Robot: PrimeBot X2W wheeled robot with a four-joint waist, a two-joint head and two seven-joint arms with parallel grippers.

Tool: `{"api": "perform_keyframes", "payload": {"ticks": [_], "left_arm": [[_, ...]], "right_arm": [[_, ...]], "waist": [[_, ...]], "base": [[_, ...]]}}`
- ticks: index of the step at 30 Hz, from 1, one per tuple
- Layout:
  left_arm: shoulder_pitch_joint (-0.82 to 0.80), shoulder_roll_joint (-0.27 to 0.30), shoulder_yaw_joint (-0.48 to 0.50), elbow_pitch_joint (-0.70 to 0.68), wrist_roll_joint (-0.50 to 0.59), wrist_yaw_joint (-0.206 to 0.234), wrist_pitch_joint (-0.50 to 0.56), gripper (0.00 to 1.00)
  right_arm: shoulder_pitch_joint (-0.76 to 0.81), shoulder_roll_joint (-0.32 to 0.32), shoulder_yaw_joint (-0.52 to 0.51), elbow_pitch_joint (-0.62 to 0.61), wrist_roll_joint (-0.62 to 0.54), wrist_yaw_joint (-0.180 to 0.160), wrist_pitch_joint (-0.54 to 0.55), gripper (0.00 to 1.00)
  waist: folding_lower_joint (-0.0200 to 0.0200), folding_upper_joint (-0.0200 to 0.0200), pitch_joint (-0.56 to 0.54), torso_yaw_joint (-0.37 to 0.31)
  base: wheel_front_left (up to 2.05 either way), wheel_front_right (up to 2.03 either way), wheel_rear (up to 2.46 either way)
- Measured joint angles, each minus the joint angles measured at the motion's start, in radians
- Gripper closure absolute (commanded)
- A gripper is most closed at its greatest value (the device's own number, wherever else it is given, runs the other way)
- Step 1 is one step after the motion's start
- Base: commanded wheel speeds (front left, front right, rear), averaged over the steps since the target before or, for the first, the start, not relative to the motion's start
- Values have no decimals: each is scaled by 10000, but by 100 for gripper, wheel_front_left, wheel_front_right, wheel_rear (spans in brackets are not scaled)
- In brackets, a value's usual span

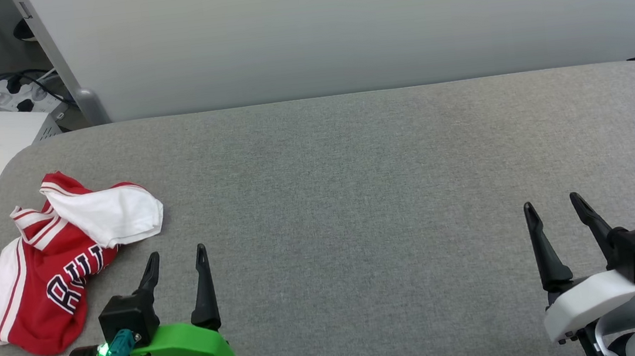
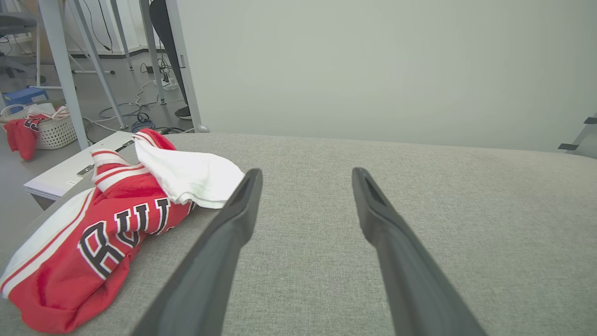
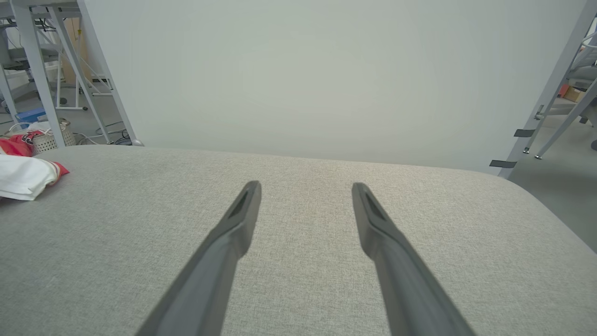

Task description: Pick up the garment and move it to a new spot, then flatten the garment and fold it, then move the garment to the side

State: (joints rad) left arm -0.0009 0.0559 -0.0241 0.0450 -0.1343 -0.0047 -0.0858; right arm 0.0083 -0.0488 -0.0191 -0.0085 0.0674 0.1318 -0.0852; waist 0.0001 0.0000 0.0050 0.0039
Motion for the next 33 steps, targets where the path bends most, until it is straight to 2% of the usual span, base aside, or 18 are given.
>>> {"api": "perform_keyframes", "payload": {"ticks": [33], "left_arm": [[-8, -2, -290, 393, -431, 0, -736, 0]], "right_arm": [[69, 0, -21, 71, 244, -2, -763, 0]], "waist": [[0, 0, 143, 77]], "base": [[0, 0, 0]]}}
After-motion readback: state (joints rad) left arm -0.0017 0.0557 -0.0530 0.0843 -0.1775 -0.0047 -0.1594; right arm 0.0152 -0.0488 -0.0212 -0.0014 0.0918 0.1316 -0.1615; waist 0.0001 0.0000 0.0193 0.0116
